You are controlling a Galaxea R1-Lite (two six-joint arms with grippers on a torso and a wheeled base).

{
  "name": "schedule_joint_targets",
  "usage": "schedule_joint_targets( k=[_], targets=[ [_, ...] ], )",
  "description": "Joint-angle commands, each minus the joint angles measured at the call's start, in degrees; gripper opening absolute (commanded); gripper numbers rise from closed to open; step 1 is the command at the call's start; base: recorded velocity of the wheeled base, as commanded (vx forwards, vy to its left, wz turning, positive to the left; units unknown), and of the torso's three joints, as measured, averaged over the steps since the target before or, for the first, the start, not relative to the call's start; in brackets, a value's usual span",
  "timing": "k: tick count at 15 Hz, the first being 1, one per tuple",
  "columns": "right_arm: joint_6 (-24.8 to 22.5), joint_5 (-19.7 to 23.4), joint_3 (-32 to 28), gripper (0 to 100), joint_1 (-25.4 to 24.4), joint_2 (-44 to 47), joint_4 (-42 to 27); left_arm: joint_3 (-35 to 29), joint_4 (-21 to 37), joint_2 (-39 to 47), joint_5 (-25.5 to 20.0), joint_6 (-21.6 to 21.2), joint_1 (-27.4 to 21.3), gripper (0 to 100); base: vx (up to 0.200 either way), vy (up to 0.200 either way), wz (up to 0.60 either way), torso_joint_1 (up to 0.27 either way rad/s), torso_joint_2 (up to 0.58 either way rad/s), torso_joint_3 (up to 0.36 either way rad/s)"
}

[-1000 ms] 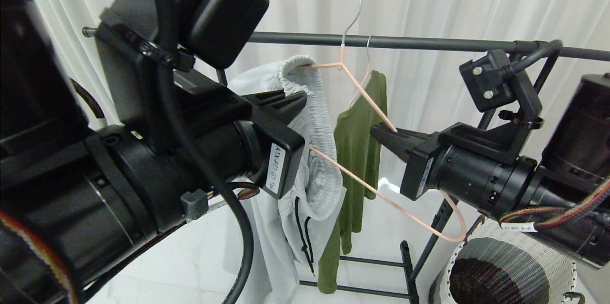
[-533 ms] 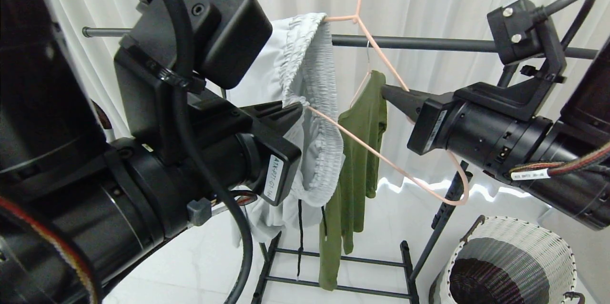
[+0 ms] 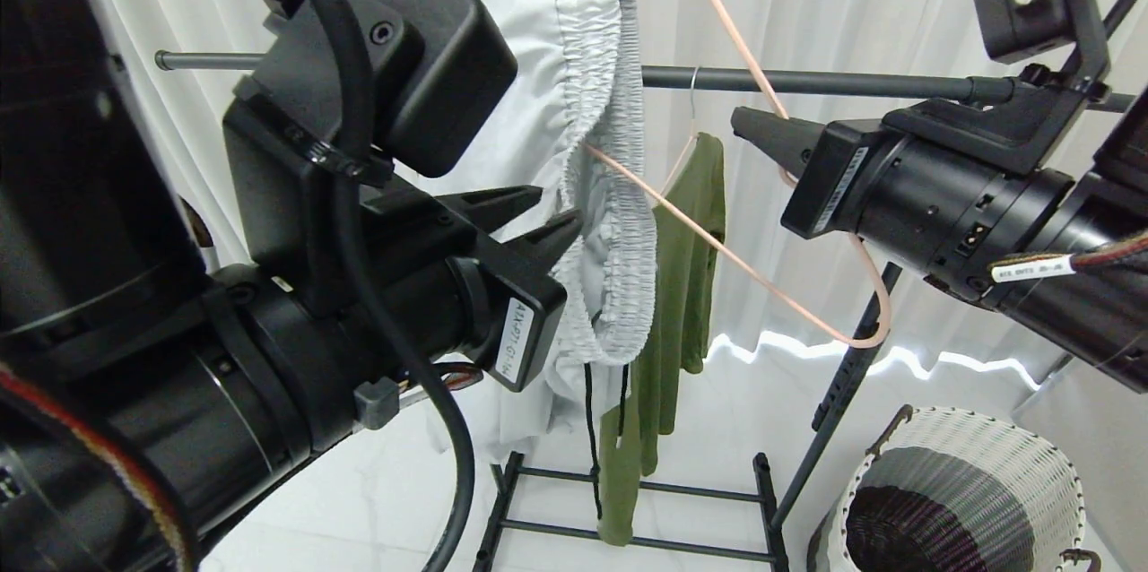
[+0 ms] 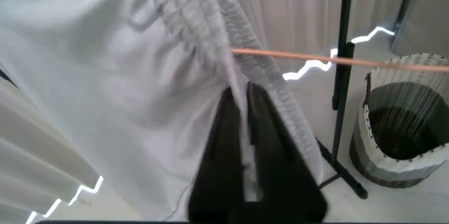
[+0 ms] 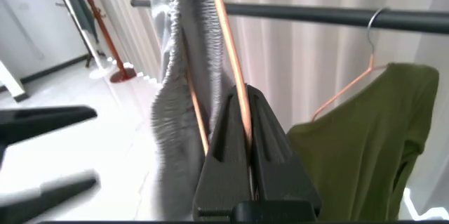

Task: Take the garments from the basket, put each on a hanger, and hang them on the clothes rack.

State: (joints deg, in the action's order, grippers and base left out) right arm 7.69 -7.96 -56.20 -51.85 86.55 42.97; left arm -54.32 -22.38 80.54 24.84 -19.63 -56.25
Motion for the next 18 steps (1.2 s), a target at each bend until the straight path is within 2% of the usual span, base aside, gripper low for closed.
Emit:
schedule_joint_targets(
  k=[1, 5, 10, 11, 12, 13, 14, 18],
  targets=[
    [-0.05, 0.14, -1.02, 0, -0.1, -0.51, -0.08, 0.09, -0.03, 0.14, 0.03, 0.29, 0.0, 100, 0.0, 0.0, 0.0, 0.0, 0.0, 0.0],
    [-0.4, 0.05, -1.37, 0, -0.01, -2.09, -0.08, 1.5, -0.03, -0.74, 0.03, 0.47, 0.26, 100, 0.0, 0.0, 0.0, 0.0, 0.0, 0.0],
    [-1.28, 0.58, 0.21, 0, 1.05, -4.38, -0.43, 7.92, -0.12, -7.15, -0.15, -0.5, 2.02, 100, 0.0, 0.0, 0.0, 0.0, 0.0, 0.0],
    [-1.28, 0.58, 1.35, 0, 1.49, -4.99, -0.43, 9.06, -0.12, -8.56, -0.15, -2.43, 2.02, 100, 0.0, 0.0, 0.0, 0.0, 0.0, 0.0],
    [-1.28, 0.67, 2.67, 0, 1.66, -5.87, -0.43, 10.82, -0.03, -10.49, -0.24, -6.92, 3.25, 100, 0.0, 0.0, 0.0, 0.0, 0.0, 0.0],
    [-1.36, 0.67, 3.9, 0, 1.66, -6.4, -0.43, 12.66, -0.03, -12.25, -0.5, -10.17, 6.24, 100, 0.0, 0.0, 0.0, 0.0, 0.0, 0.0],
    [-1.54, 0.67, 4.78, 0, 1.57, -6.75, -0.43, 13.36, -0.03, -12.6, -1.03, -10.78, 7.64, 100, 0.0, 0.0, 0.0, 0.0, 0.0, 0.0],
    [-3.3, 0.84, 5.84, 0, 1.4, -6.4, -0.34, 9.76, -0.03, -8.12, -0.94, -3.05, 7.47, 100, 0.0, 0.0, 0.0, 0.0, 0.0, 0.0]
  ],
)
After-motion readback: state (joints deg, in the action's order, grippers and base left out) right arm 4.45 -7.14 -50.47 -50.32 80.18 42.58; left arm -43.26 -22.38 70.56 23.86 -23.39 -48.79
